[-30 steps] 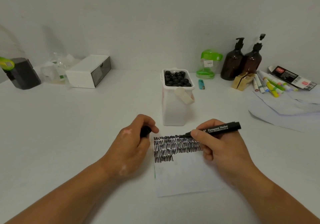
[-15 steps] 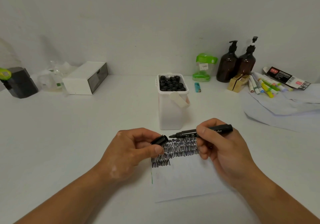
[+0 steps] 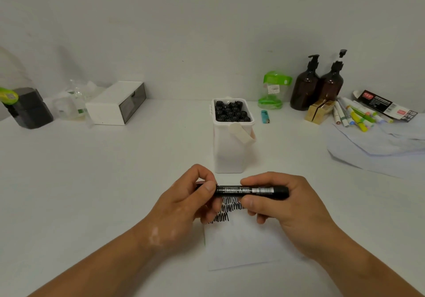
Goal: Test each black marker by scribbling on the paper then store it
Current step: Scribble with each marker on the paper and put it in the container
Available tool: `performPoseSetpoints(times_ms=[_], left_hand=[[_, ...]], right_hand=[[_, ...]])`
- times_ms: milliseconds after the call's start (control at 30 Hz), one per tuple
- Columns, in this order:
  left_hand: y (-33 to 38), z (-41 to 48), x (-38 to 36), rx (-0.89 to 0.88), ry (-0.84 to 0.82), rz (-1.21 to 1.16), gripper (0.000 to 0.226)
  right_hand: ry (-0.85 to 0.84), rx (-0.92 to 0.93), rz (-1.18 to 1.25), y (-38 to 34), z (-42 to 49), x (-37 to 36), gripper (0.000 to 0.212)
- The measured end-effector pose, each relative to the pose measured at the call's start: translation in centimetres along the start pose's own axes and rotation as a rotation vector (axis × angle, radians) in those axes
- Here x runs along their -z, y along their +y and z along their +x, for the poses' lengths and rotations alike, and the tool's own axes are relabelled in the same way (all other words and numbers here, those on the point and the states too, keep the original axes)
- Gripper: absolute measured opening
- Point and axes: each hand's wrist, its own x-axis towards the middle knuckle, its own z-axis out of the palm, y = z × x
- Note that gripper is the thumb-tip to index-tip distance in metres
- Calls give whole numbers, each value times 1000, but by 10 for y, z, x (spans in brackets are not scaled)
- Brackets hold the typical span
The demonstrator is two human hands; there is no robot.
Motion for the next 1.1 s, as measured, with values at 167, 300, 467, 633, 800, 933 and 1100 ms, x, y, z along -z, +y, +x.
performPoseSetpoints(times_ms=[167, 300, 467, 633, 800, 933, 1100], left_hand=[[0, -1, -10, -7, 128, -34, 30], [5, -4, -16, -13, 202, 23, 25], [10, -6, -17, -72, 199, 94, 26], [8, -7, -9, -90, 92, 59, 25], [9, -3, 2, -132, 32, -43, 32], [6, 0, 8, -145, 110, -91, 44], [6, 0, 4, -180, 123, -44, 38]], right_hand=[[20, 56, -24, -3, -4, -11, 28], [33, 51, -21, -3, -5, -15, 26], [24, 54, 17, -5, -5, -16, 18], [-8, 73, 43, -3, -5, -13, 21], [-22, 64, 180, 2, -1, -8, 39], [0, 47, 159, 4, 0, -6, 27], [-25, 103, -38, 1, -4, -16, 16]])
